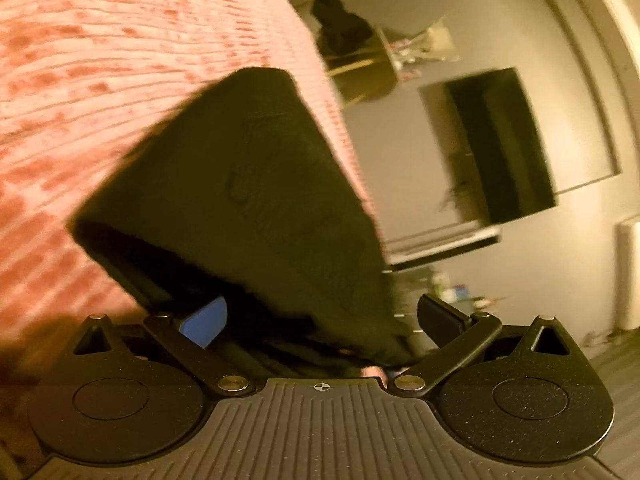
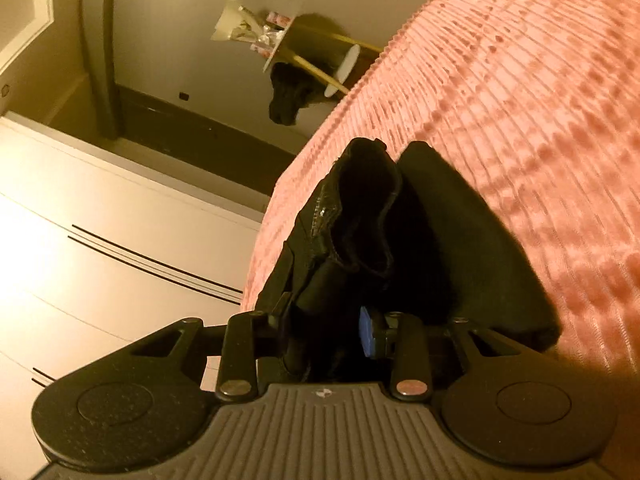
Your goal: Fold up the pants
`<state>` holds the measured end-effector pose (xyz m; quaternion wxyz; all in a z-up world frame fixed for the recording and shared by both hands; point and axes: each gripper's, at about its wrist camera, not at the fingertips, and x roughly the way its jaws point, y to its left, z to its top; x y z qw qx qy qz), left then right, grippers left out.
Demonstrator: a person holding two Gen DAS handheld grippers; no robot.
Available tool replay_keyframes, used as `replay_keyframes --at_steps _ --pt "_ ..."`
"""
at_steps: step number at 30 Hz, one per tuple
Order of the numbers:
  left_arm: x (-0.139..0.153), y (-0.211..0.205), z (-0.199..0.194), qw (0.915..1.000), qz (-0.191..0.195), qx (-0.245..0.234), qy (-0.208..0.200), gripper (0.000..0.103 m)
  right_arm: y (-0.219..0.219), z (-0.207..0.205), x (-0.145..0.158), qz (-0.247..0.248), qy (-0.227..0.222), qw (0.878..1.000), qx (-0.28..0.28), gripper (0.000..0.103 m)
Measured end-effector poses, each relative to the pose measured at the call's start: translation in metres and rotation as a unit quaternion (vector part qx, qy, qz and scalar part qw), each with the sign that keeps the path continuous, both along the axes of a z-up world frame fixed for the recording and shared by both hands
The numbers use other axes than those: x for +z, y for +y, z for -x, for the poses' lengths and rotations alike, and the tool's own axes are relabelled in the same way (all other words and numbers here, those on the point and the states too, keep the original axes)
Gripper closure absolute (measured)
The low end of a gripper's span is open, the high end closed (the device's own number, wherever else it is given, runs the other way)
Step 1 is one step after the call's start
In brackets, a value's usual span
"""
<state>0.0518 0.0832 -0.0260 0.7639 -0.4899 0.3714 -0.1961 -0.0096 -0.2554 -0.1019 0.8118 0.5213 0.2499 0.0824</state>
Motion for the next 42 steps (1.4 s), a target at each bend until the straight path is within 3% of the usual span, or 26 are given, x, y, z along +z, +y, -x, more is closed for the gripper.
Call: replay_keyframes --at_steps 2,4,10,12,15,19,21,22,23,30,34,37,40,42 --pt "0.003 -0.003 -0.001 0.9999 -0.009 -0.007 -0.012 0.000 -0.002 -0.001 -0.002 -0.007 0.001 1.000 0.000 0.071" --pt "-0.002 -0.006 -0.004 0.9996 -0.025 -0.010 0.004 0.000 -0.004 0.001 -0.003 -0.019 -0.005 1.000 0.001 0.071" --pt "-0.015 0.004 -0.013 0.9995 -0.009 0.024 0.021 0.001 -0.006 0.002 -0.008 -0.026 -0.004 1.000 0.008 0.070" --pt "-0.020 0.007 -0.016 0.9991 0.000 0.029 0.031 0.003 -0.006 0.001 -0.012 -0.024 0.006 1.000 0.010 0.064" --pt "-0.021 0.006 -0.017 0.9992 0.003 0.027 0.031 0.004 -0.005 -0.005 -0.020 -0.023 0.023 0.999 0.010 0.047" --pt "-0.018 0.001 -0.018 0.9996 -0.011 0.007 0.026 0.004 0.006 -0.019 -0.023 0.000 0.029 0.999 0.022 0.043" --pt "-0.019 -0.004 -0.018 0.9995 -0.011 -0.005 0.030 0.004 0.010 -0.026 -0.024 0.004 0.033 0.999 0.020 0.046" --pt "-0.019 -0.006 -0.018 0.9993 -0.012 -0.011 0.032 0.004 0.012 -0.027 -0.022 0.010 0.036 0.999 0.015 0.062" --pt "-0.019 -0.007 -0.017 0.9992 -0.013 -0.015 0.033 0.004 0.013 -0.025 -0.019 0.025 0.038 0.999 0.009 0.070" --pt "-0.016 -0.020 -0.016 0.9978 -0.026 -0.059 0.015 0.003 0.015 -0.005 0.018 0.038 -0.003 0.999 0.011 0.074" --pt "-0.012 -0.014 -0.017 0.9986 -0.035 -0.038 0.007 0.004 0.010 0.006 0.035 0.044 -0.029 0.999 0.006 0.074" --pt "-0.005 -0.004 -0.014 0.9985 -0.054 -0.004 -0.004 0.004 0.005 0.012 0.041 0.082 -0.047 0.996 0.001 0.074" --pt "-0.010 0.001 -0.019 0.9981 -0.058 0.000 0.022 0.004 0.000 0.006 0.025 0.142 0.009 0.990 0.000 0.071" --pt "-0.009 0.002 -0.022 0.9972 -0.061 -0.006 0.042 0.004 -0.002 -0.005 0.009 0.178 0.101 0.979 0.015 0.064"
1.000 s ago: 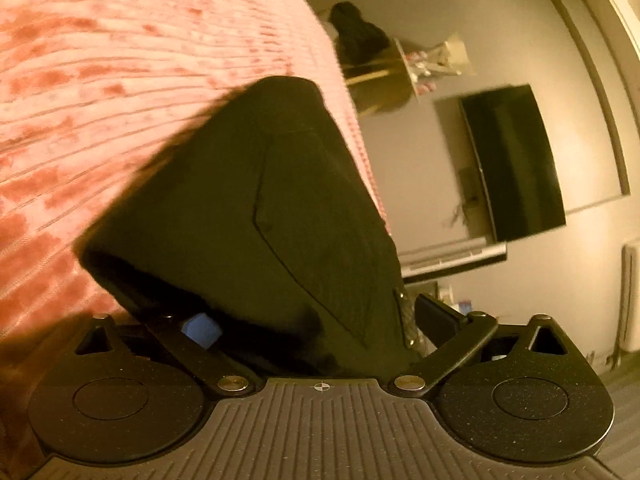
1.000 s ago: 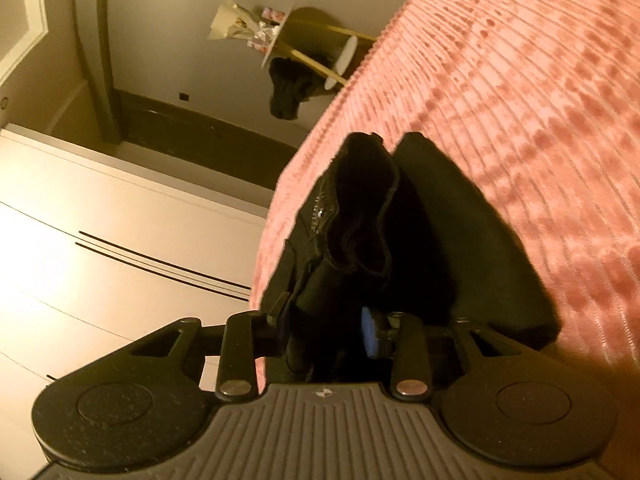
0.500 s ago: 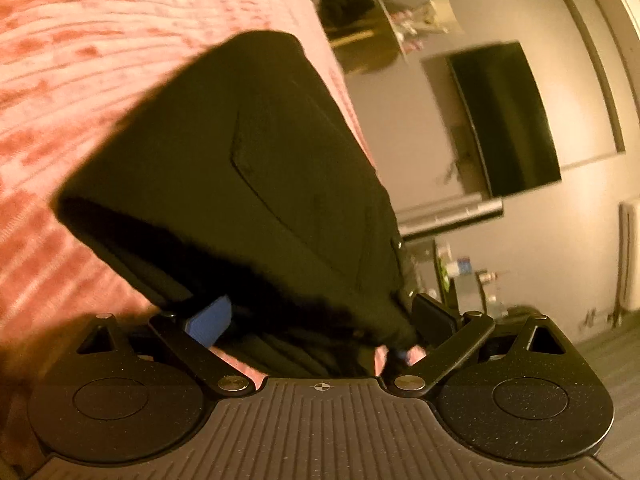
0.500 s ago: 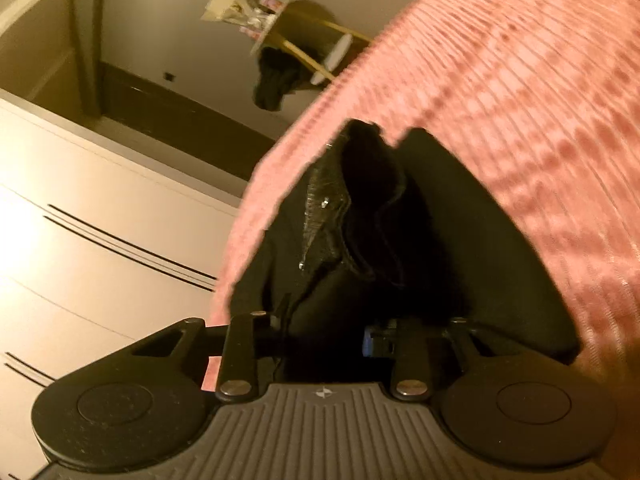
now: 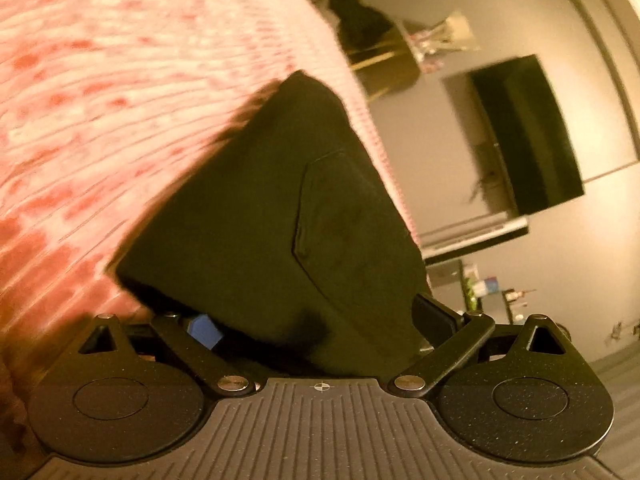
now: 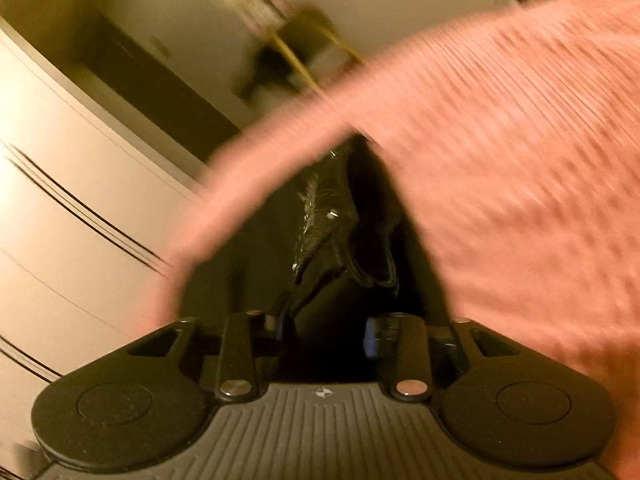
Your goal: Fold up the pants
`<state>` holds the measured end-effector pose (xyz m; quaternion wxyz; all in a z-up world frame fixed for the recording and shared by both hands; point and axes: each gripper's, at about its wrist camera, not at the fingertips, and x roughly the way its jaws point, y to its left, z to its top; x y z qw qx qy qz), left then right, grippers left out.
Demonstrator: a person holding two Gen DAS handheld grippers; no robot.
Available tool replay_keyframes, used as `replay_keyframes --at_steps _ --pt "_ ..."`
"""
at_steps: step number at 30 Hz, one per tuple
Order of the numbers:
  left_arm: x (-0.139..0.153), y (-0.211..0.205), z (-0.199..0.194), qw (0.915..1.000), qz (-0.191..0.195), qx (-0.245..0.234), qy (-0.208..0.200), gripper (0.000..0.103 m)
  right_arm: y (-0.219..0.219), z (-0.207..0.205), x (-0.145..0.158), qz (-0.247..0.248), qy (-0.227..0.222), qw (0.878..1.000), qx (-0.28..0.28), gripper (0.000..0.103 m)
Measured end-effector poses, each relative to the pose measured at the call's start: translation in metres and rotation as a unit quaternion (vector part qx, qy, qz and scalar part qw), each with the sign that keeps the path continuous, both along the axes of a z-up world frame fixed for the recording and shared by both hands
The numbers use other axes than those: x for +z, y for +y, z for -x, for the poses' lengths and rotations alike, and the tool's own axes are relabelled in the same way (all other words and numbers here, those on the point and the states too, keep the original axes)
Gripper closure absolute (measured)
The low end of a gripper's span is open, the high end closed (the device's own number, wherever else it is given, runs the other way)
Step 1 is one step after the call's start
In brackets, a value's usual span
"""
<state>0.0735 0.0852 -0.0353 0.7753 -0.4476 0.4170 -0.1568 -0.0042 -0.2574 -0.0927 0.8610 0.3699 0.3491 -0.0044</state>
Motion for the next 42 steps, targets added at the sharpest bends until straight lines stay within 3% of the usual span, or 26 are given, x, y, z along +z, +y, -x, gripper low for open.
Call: replay_keyframes --at_steps 2,6,10,12,13,15,18,20,25,27,29,30,34,37,40,42 --pt "0.005 0.001 0.000 0.9995 -0.012 -0.030 0.007 0.004 -0.010 0.004 0.000 -0.035 0.001 0.999 -0.008 0.061" --pt "0.032 0.003 0.007 0.9954 -0.026 -0.089 -0.024 0.003 -0.025 0.016 0.017 -0.044 -0.010 0.999 -0.015 0.051" --pt "0.060 0.010 0.015 0.9896 -0.061 -0.099 -0.085 0.001 -0.032 0.027 0.037 0.039 -0.029 0.998 -0.045 0.050" --pt "0.068 0.008 0.000 0.9843 -0.111 -0.092 -0.103 0.001 -0.029 0.018 0.046 0.066 -0.046 0.996 -0.026 0.052" --pt "0.069 0.005 -0.009 0.9813 -0.139 -0.085 -0.103 0.001 -0.021 0.009 0.051 0.083 -0.049 0.995 -0.010 0.058" --pt "0.069 -0.006 -0.037 0.9710 -0.209 -0.062 -0.098 0.001 -0.002 -0.015 0.059 0.129 -0.058 0.989 0.030 0.069" --pt "0.061 -0.024 -0.080 0.9604 -0.258 -0.059 -0.087 0.001 0.027 -0.056 0.067 0.188 -0.062 0.978 0.062 0.076" --pt "0.056 -0.040 -0.104 0.9533 -0.284 -0.065 -0.079 0.001 0.048 -0.079 0.069 0.229 -0.059 0.969 0.076 0.078" --pt "0.024 -0.072 -0.138 0.9205 -0.382 -0.056 -0.061 0.000 0.078 -0.120 0.049 0.335 -0.053 0.936 0.095 0.078" --pt "0.006 -0.069 -0.142 0.9275 -0.368 -0.053 -0.043 0.000 0.079 -0.126 0.026 0.367 -0.031 0.923 0.113 0.080" --pt "-0.006 -0.057 -0.141 0.9426 -0.330 -0.043 -0.032 0.000 0.072 -0.123 0.010 0.362 -0.038 0.925 0.113 0.081" --pt "-0.009 -0.054 -0.138 0.9457 -0.320 -0.039 -0.039 0.000 0.070 -0.122 0.009 0.354 -0.044 0.928 0.110 0.081" --pt "-0.001 -0.063 -0.115 0.9319 -0.355 -0.033 -0.068 0.000 0.066 -0.109 0.018 0.347 -0.051 0.930 0.109 0.081" --pt "0.009 -0.054 -0.094 0.9366 -0.341 -0.055 -0.058 0.000 0.066 -0.077 0.031 0.350 -0.067 0.928 0.110 0.079" --pt "0.015 -0.039 -0.059 0.9411 -0.328 -0.058 -0.060 0.000 0.061 -0.029 0.034 0.319 -0.087 0.938 0.110 0.077" --pt "0.016 -0.031 -0.041 0.9478 -0.310 -0.059 -0.048 0.000 0.062 -0.005 0.032 0.326 -0.069 0.937 0.107 0.077"
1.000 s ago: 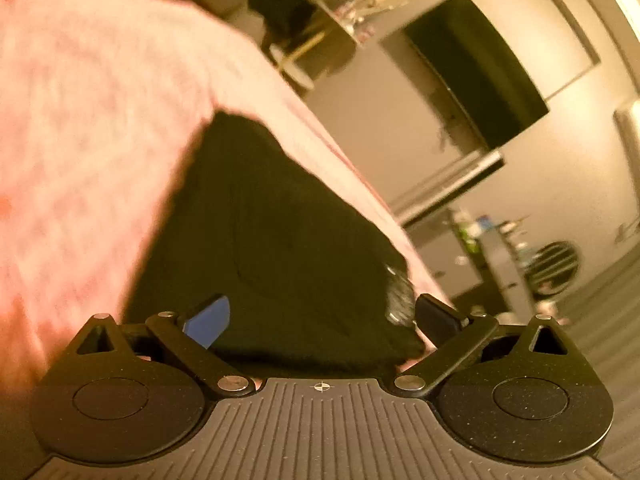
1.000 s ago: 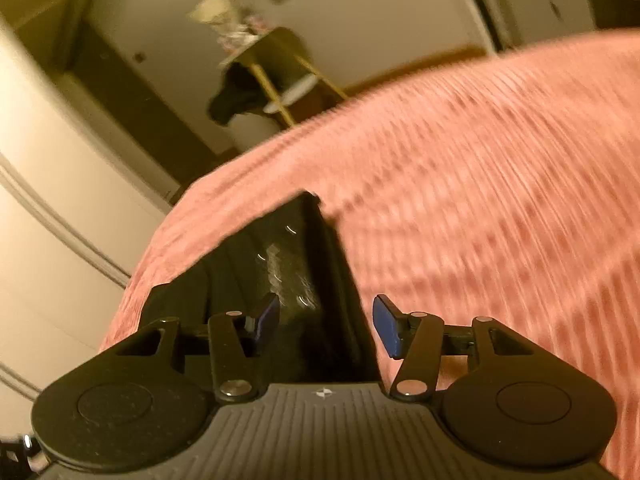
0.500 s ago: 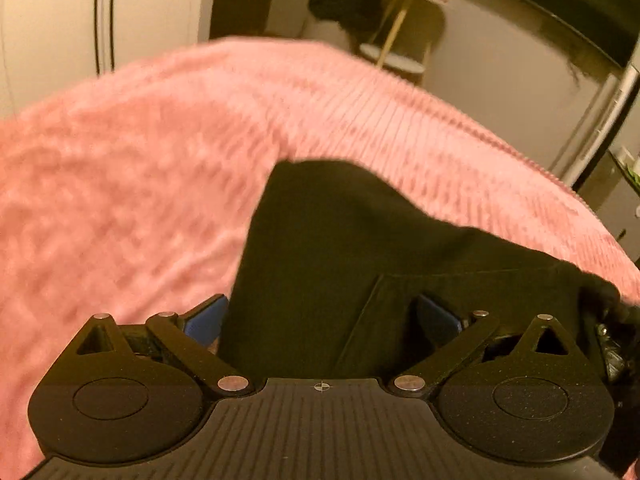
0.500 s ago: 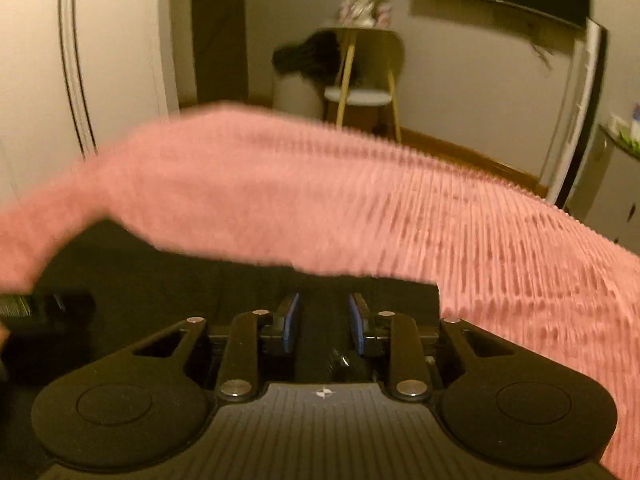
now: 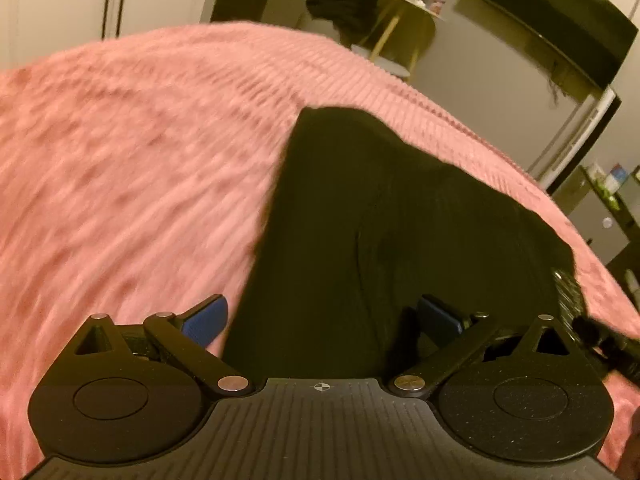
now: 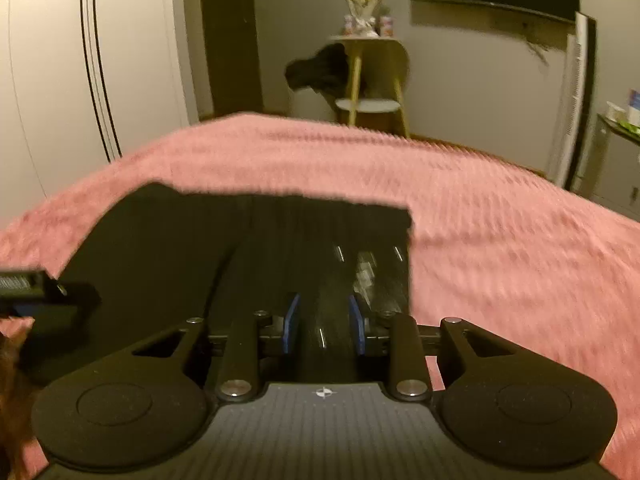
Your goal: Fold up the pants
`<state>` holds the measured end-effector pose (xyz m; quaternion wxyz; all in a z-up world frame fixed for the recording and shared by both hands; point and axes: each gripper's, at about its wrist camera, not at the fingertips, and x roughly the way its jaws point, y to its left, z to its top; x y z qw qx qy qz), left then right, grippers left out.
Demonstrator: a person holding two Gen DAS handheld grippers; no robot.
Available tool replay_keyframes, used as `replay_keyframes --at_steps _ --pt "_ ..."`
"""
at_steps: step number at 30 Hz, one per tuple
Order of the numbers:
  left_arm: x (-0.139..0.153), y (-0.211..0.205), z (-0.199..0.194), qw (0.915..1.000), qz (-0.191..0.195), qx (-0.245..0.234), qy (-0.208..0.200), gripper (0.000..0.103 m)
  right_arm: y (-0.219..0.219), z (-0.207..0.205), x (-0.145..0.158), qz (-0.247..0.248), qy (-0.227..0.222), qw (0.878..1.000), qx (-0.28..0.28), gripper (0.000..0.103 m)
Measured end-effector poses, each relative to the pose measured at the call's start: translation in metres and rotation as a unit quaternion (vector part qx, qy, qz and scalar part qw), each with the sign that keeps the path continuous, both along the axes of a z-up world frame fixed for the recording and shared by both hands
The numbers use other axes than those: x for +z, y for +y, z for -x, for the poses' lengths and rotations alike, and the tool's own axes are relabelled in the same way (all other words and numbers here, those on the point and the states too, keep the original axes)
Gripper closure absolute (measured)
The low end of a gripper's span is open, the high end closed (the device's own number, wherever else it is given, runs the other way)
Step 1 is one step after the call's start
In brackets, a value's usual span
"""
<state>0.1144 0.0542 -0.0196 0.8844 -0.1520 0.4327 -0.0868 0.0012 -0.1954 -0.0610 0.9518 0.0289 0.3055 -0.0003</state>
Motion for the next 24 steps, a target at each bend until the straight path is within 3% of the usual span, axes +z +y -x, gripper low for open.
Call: replay_keyframes --at_steps 2,10,15,19,21,23,24 --pt "-0.002 0.002 0.007 0.9998 0.015 0.000 0.015 0.000 0.000 0.012 0.000 0.005 0.014 1.000 -0.004 0.077" --pt "-0.004 -0.005 0.017 0.9998 -0.016 -0.008 0.012 0.000 -0.004 0.027 0.010 -0.011 0.015 1.000 -0.014 0.077" --pt "-0.011 -0.007 0.014 0.9994 -0.024 -0.015 0.020 0.000 -0.003 0.017 -0.005 0.007 0.046 0.999 -0.001 0.077" --pt "-0.010 -0.002 0.013 0.9997 -0.006 -0.011 0.020 0.000 -0.029 0.016 -0.003 -0.086 0.038 0.996 -0.007 0.075" --pt "-0.009 0.003 0.014 0.9998 0.009 -0.005 0.017 0.000 -0.054 0.024 -0.001 -0.170 0.021 0.985 -0.020 0.074" --pt "-0.008 0.008 0.014 0.9995 0.027 0.004 0.015 0.000 -0.079 0.030 0.000 -0.236 0.011 0.970 -0.066 0.054" --pt "-0.008 0.012 0.013 0.9992 0.037 0.007 0.015 0.000 -0.091 0.031 -0.001 -0.249 0.011 0.964 -0.094 0.035"
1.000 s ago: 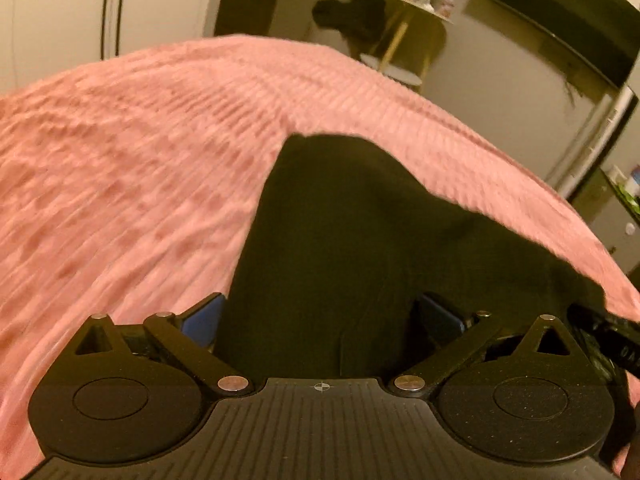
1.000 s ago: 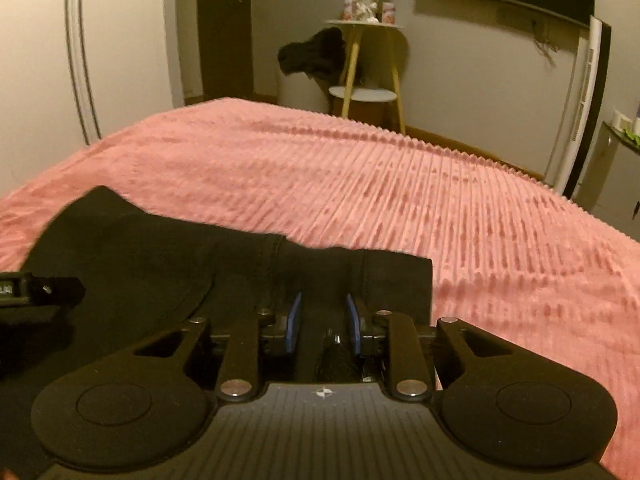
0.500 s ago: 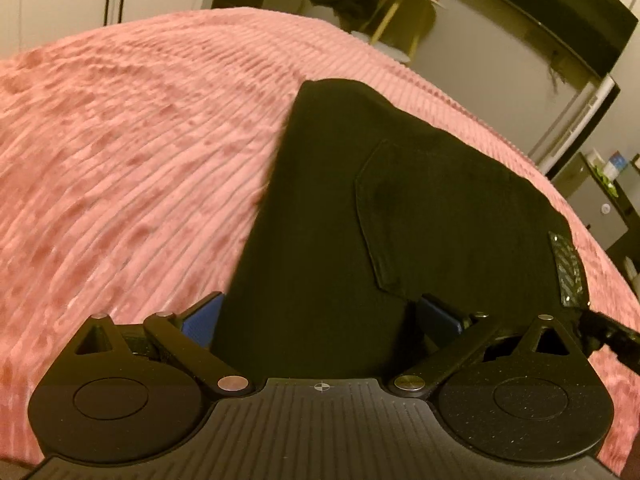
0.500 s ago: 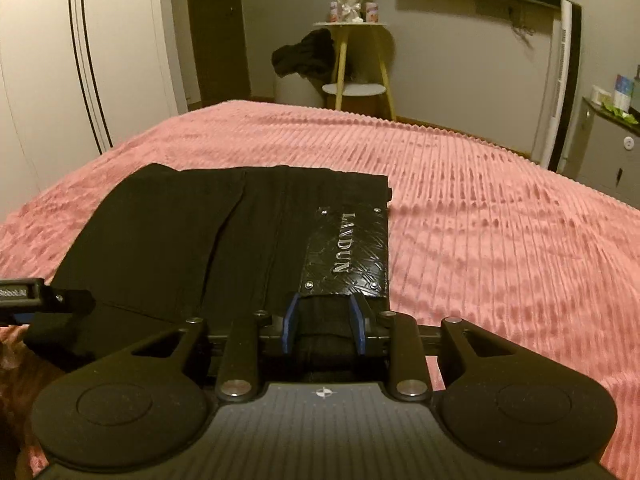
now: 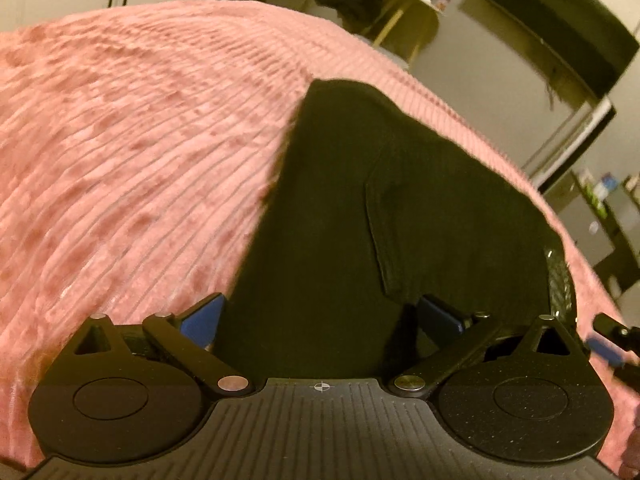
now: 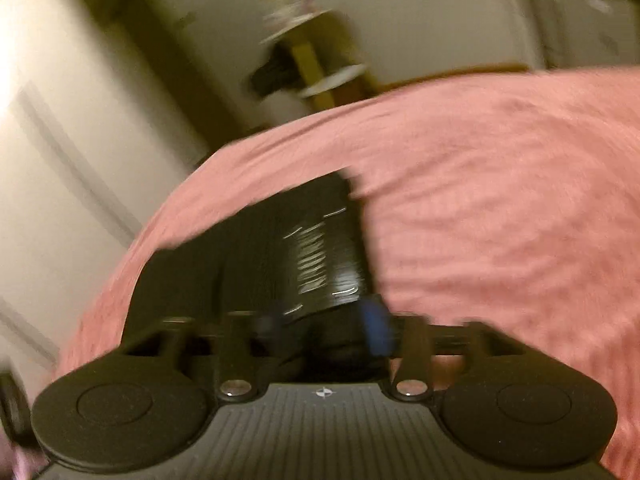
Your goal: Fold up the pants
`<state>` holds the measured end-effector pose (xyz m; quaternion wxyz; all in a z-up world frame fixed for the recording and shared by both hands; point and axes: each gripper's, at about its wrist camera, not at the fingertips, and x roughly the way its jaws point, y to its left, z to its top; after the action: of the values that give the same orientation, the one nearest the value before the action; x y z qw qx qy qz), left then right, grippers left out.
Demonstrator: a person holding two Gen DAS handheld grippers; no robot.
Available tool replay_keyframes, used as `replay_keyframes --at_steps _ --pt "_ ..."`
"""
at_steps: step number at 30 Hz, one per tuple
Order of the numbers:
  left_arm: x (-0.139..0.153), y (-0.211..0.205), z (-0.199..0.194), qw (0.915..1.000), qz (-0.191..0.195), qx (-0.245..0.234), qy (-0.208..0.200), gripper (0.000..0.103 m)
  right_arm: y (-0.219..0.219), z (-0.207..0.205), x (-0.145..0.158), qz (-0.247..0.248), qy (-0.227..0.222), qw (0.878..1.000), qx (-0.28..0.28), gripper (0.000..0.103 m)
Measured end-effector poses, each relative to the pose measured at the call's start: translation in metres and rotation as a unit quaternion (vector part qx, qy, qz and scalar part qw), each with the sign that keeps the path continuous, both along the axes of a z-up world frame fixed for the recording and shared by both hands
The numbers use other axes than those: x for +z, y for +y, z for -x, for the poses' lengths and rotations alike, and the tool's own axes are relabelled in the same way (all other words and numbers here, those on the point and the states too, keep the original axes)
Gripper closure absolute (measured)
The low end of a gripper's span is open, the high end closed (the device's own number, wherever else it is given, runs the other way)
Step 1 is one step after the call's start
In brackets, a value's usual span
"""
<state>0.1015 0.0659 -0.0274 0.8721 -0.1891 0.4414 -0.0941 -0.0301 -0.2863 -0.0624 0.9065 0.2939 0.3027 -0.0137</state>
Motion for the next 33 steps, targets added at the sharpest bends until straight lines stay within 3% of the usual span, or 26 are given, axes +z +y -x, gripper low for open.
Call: replay_keyframes --at_steps 2,6,8,16,22,26,30,33 --pt "-0.001 0.005 -0.003 0.9998 0.022 0.000 0.000 0.000 -0.019 -0.002 -0.007 -0.036 0.013 0.999 -0.015 0.036" --pt "-0.003 0.014 -0.014 0.9983 0.058 -0.003 0.005 0.000 -0.047 -0.021 -0.044 -0.174 0.050 0.983 -0.004 0.036" --pt "-0.005 0.016 -0.019 0.9971 0.075 -0.004 0.012 0.000 -0.049 -0.033 -0.053 -0.204 0.048 0.978 0.019 0.036" --pt "-0.011 0.021 -0.042 0.9909 0.131 -0.013 0.026 0.000 -0.038 -0.078 -0.062 -0.206 0.041 0.975 0.078 0.037" --pt "-0.012 0.020 -0.066 0.9860 0.160 -0.028 0.040 0.000 -0.040 -0.097 -0.069 -0.219 0.028 0.969 0.115 0.052" --pt "-0.017 0.019 -0.084 0.9820 0.174 -0.051 0.052 0.000 -0.042 -0.110 -0.078 -0.238 0.025 0.963 0.124 0.052" --pt "-0.016 0.003 -0.107 0.9854 0.139 -0.073 0.066 0.000 -0.033 -0.121 -0.077 -0.225 0.017 0.965 0.132 0.052" --pt "-0.009 -0.018 -0.114 0.9899 0.073 -0.106 0.059 0.000 -0.026 -0.124 -0.075 -0.212 0.011 0.969 0.126 0.055"
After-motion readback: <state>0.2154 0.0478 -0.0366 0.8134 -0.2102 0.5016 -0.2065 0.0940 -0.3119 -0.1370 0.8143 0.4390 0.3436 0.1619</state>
